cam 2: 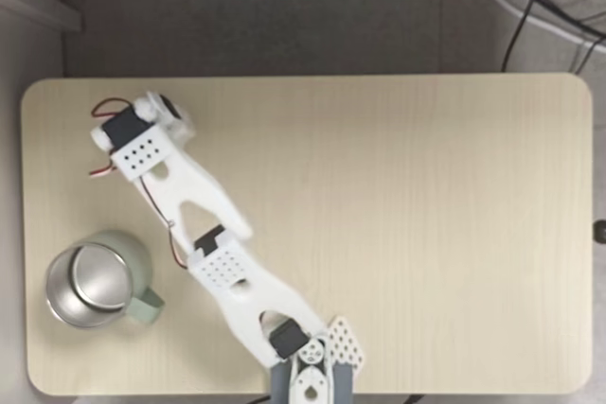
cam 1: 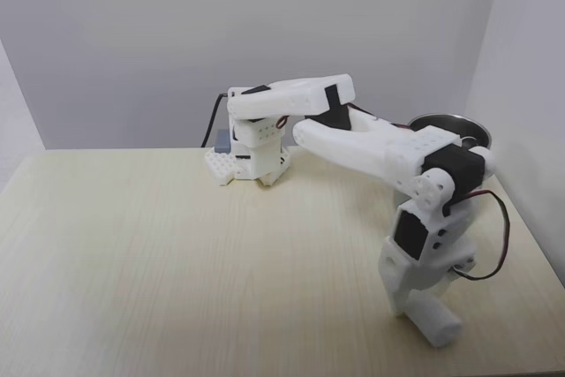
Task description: Grasp a dressing and put it in the cup.
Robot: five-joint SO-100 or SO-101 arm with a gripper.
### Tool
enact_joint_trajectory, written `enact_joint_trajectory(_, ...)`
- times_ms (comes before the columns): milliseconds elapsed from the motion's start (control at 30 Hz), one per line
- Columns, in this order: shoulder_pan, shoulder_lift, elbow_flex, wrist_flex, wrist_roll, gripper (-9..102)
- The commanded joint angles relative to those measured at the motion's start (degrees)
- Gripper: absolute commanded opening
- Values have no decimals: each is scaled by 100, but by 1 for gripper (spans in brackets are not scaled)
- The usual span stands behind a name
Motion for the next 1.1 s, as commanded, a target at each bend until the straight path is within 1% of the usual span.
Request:
enact_joint_trajectory(0, -44, 97, 123, 193, 53, 20)
enact_joint_trajectory(133, -26, 105, 176, 193, 70, 19)
enact_joint_trajectory(333, -97, 70, 211, 211, 62, 1)
enact_joint_trajectory(533, -105, -387, -62, 237, 290, 0)
enact_joint_trajectory(733, -299, -1819, -1248, 237, 492, 0)
enact_joint_trajectory(1067, -1090, -5071, -3480, 237, 853, 0)
